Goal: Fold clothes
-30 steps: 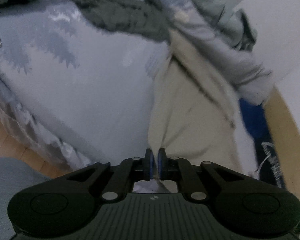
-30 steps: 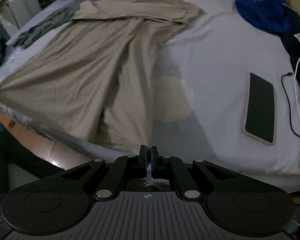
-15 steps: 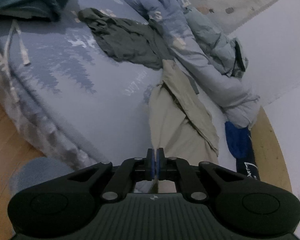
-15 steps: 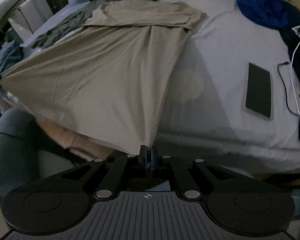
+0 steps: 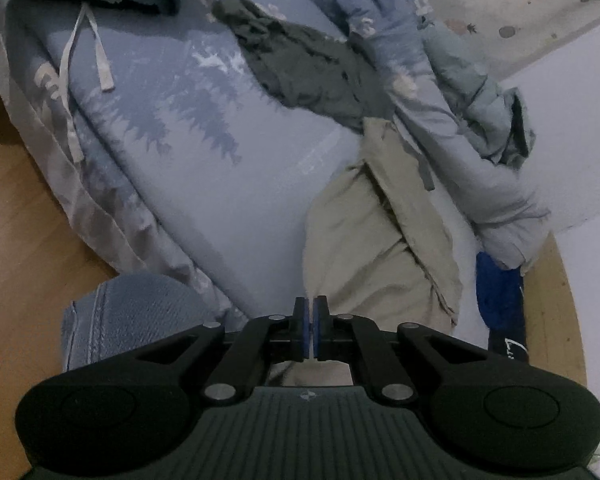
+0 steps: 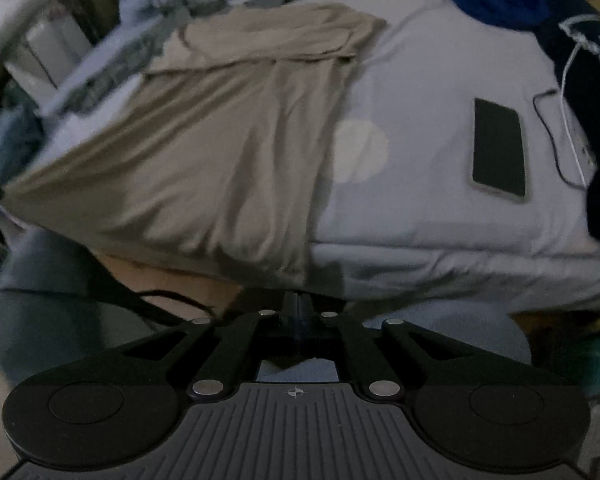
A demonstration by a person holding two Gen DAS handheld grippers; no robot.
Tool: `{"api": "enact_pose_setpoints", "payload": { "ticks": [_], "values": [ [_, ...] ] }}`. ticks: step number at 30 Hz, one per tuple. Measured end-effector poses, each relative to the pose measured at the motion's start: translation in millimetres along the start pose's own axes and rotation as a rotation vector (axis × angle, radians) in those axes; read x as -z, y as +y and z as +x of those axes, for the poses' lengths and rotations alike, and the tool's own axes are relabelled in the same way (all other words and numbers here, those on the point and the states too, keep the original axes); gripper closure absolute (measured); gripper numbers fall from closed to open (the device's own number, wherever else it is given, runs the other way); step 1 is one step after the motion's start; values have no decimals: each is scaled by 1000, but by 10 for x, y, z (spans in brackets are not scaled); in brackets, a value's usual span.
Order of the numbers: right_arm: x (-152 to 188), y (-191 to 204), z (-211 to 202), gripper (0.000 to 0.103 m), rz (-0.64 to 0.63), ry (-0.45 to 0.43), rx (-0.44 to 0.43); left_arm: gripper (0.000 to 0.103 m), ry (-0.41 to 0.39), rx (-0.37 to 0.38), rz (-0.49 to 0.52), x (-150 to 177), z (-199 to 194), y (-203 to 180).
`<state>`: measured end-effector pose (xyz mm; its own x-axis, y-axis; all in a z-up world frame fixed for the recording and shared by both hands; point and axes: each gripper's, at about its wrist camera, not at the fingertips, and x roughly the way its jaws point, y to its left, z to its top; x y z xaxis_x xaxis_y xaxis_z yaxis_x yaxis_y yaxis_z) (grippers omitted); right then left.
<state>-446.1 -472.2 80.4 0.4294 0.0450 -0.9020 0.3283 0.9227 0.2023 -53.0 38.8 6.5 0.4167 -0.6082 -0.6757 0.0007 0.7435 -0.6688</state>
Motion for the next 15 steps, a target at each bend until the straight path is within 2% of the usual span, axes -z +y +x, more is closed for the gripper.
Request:
{"api": "enact_pose_setpoints", "payload": {
  "ticks": [2, 4, 9, 15],
  "values": [
    [-16, 79, 205, 97, -29, 2, 34, 98, 3, -1, -4, 22, -15, 6],
    [0, 160, 425, 91, -60, 17, 47, 98, -2, 0, 2, 31, -31, -19],
    [31, 269, 1122, 55, -149, 101, 23, 98, -23, 2, 23, 64, -76, -114],
    [61, 183, 1745, 53, -125, 136, 4, 98, -16, 18, 25, 183, -58, -248]
  ]
}}
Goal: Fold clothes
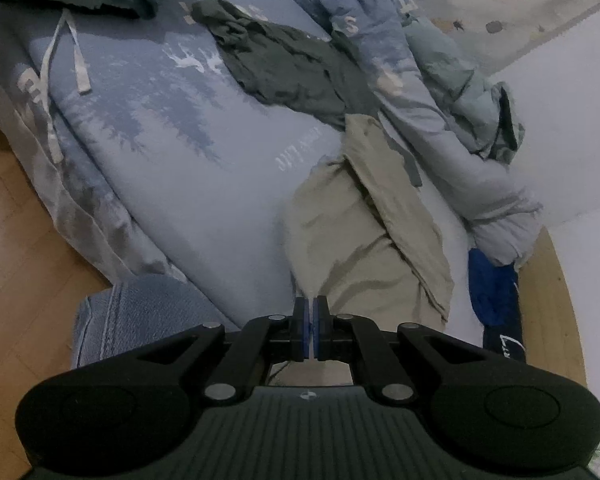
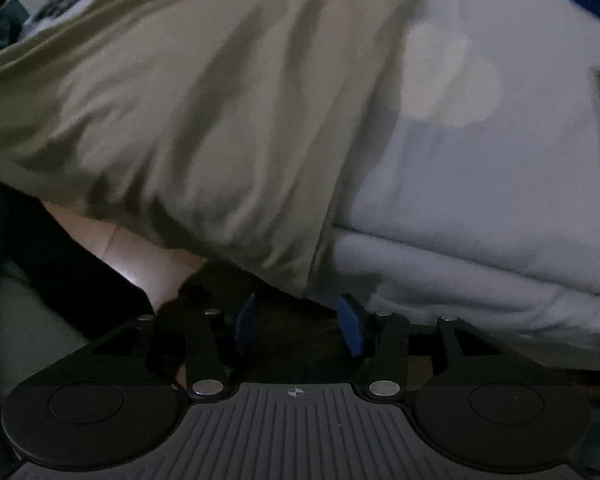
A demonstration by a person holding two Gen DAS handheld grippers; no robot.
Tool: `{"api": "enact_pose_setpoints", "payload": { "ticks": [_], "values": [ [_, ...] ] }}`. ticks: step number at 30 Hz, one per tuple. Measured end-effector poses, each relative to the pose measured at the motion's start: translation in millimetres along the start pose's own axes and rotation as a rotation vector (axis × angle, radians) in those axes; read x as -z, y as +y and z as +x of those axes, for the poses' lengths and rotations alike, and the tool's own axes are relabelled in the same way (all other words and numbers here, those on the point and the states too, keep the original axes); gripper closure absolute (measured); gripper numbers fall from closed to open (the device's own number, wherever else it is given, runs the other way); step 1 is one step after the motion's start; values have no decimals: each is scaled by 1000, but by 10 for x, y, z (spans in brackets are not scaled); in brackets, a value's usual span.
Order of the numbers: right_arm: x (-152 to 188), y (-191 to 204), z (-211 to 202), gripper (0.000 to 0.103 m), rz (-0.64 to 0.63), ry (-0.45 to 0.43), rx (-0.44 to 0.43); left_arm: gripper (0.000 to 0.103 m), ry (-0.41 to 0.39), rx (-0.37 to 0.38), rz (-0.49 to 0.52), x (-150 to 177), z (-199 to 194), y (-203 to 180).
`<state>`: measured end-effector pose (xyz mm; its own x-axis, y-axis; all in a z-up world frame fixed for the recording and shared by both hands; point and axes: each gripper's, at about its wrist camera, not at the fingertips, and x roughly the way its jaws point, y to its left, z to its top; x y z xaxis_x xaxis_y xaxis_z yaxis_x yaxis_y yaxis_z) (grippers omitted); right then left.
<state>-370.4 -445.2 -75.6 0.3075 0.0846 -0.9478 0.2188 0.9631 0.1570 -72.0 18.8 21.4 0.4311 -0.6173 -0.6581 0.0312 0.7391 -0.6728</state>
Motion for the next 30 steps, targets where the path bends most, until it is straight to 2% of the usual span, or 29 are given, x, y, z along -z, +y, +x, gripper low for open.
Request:
{"api": "enact_pose_setpoints", "payload": {
  "ticks": [10, 11, 12, 13, 18, 25, 30],
  "values": [
    [85, -123, 408, 55, 46, -40, -70, 98, 11, -23, -15, 58, 34, -50],
    [105, -138, 414, 63, 60, -43, -84, 98, 8, -26, -14, 76, 35, -68],
    [121, -151, 416, 88, 73, -37, -109, 98, 5, -28, -15, 76, 34, -75],
    [135, -156, 400, 101, 82, -37, -127, 98, 3, -31, -16, 77, 33, -82],
    [205, -122, -53, 100, 85, -81, -194, 98, -13, -24, -28, 67, 35, -115],
    [319, -253, -1087, 100, 170, -206, -283, 98, -50, 28, -65, -42, 47, -132],
    [338, -310, -1622, 100, 268, -295, -455, 98, -90, 93, -101, -140, 51, -199]
  ]
}}
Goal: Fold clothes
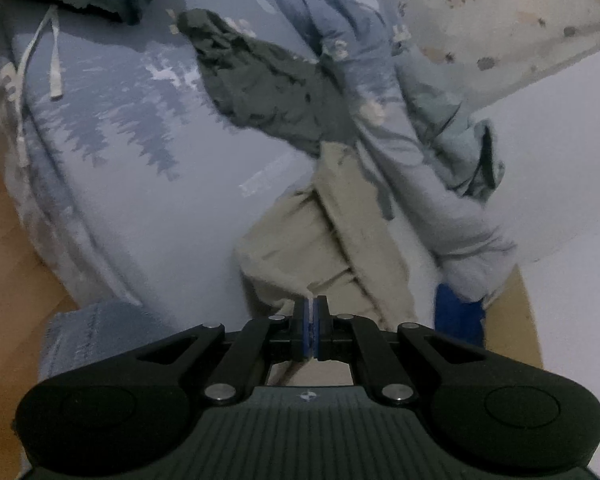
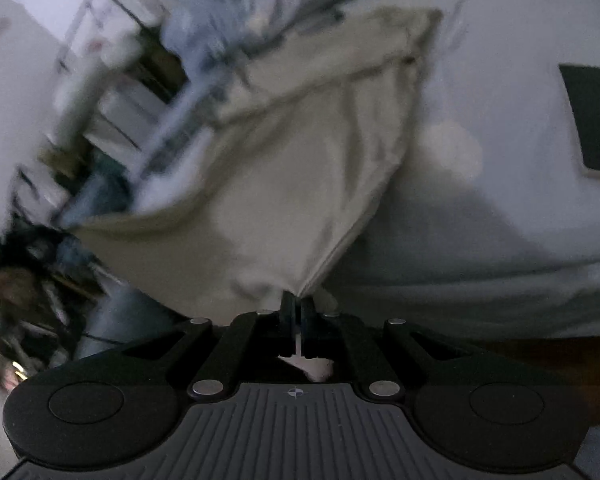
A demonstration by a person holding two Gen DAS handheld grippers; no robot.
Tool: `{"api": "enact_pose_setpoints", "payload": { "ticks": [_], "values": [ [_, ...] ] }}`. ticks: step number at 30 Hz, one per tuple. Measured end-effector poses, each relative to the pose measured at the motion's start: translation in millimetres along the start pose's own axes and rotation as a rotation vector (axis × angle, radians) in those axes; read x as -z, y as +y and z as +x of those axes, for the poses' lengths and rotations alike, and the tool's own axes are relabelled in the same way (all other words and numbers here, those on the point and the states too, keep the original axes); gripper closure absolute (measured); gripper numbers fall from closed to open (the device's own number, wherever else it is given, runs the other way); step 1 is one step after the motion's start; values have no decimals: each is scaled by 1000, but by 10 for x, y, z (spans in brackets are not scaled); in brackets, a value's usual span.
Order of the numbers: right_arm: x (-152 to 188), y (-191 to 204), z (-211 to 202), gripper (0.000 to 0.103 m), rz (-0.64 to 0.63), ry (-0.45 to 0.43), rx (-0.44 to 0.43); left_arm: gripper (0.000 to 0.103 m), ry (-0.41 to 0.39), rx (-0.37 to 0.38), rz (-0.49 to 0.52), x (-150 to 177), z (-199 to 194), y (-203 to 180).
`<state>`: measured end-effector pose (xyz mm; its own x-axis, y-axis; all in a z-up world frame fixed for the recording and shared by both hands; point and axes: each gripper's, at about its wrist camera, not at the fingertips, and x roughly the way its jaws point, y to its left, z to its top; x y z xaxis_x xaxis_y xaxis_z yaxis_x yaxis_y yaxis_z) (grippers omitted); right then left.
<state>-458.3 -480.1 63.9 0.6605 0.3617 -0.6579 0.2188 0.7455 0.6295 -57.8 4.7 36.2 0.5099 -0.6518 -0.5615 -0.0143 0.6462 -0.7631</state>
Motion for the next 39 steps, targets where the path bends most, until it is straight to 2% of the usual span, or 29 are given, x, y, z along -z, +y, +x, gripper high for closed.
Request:
{"api": "enact_pose_setpoints", "payload": {
  "ticks": [4, 7, 14, 19, 22, 28, 34, 39],
  "values": [
    [-125, 194, -194, 100, 68, -68, -109, 98, -42, 37, -47, -79, 5, -50],
    [-364, 120, -389, 100, 178, -187, -214, 98, -92, 66, -105, -188, 25, -69],
    [-1104, -26, -496, 100, 271, -512, -241, 98, -232, 105, -218, -640, 302, -177],
    [-1717, -322, -307, 100, 347, -679, -227, 98, -308, 126, -230, -989, 704, -410],
    [-2142, -543, -83, 100, 384, -708, -189, 98, -336, 125, -212, -1188, 1060, -585],
    [-2983, -909, 424, 100, 357, -706, -101, 98, -354, 113, -167, -1583, 2012, -915],
    [-3741, -1206, 863, 100, 344, -701, -32, 98, -348, 51, -135, -1871, 2924, -1105],
    [-4281, -1491, 1344, 100, 333, -676, 21, 98, -342, -4, -100, -2145, 3521, -1224]
  ]
}}
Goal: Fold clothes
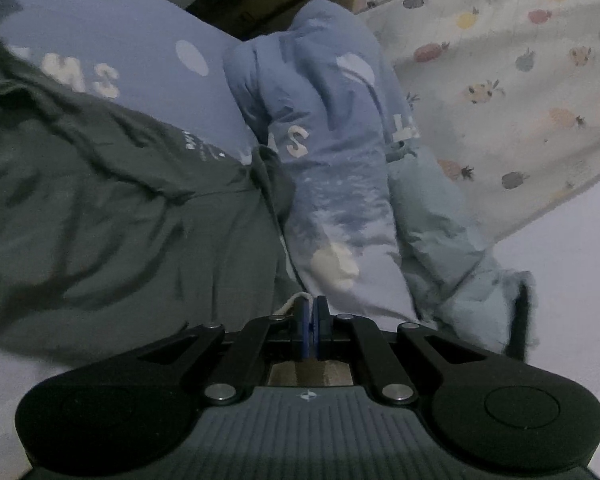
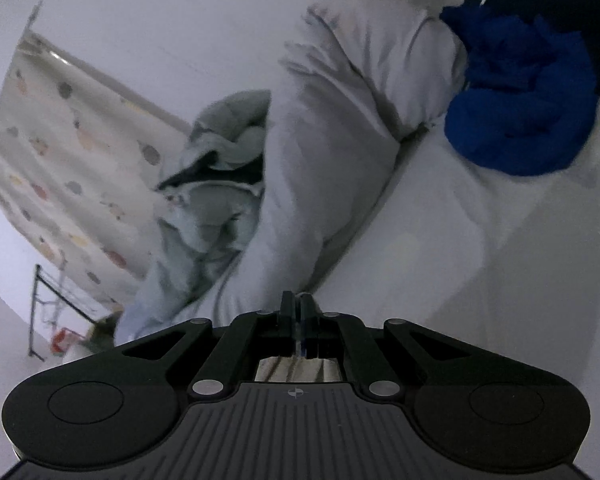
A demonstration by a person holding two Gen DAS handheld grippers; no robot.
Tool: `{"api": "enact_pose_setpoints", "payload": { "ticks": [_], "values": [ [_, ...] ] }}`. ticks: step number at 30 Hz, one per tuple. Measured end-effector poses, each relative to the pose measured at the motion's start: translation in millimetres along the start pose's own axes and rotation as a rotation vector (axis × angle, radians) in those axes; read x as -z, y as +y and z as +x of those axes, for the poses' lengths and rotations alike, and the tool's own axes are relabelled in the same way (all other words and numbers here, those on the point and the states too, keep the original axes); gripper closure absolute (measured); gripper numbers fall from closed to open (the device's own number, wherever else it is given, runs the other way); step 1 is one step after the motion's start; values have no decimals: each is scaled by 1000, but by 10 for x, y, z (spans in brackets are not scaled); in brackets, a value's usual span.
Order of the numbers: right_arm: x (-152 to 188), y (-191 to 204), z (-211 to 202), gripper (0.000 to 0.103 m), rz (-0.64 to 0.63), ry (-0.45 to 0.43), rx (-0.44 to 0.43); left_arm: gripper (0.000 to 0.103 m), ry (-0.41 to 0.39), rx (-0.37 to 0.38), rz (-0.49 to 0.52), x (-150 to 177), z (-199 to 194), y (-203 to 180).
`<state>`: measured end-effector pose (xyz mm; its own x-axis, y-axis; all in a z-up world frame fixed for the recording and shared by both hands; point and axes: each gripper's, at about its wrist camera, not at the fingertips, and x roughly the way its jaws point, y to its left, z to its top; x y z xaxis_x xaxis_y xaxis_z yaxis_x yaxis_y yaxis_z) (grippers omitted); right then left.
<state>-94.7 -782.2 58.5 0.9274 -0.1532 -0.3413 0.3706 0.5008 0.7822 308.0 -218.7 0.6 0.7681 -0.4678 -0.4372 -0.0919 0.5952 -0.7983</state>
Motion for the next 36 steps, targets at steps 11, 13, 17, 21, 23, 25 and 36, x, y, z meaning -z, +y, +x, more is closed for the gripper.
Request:
{"api": "enact_pose_setpoints", "payload": {
  "ticks": [11, 13, 17, 21, 23, 25, 36],
  "values": [
    [-40, -541, 1255, 100, -35, 122, 190, 98, 69, -151, 98, 88, 1141, 33],
    [-59, -577, 1405, 100, -47, 139, 212, 98, 79, -169, 113, 122, 1262, 71],
    [-32, -628, 1647, 100, -87, 197, 254, 96, 141, -197, 161, 177, 1472, 193],
    [-76, -525, 1672, 88, -255, 207, 413, 59, 103, -160, 217, 84, 1417, 268],
    [-131, -385, 1522, 65, -341, 160, 457, 32, 60, -124, 218, -17, 1291, 297],
    [-145, -181, 1379, 59, -448, 113, 479, 14, 43, -74, 235, -90, 1073, 304],
    [1952, 1417, 2273, 54, -1237, 658, -57, 0, 34, 70, 423, 160, -545, 622]
  ]
}}
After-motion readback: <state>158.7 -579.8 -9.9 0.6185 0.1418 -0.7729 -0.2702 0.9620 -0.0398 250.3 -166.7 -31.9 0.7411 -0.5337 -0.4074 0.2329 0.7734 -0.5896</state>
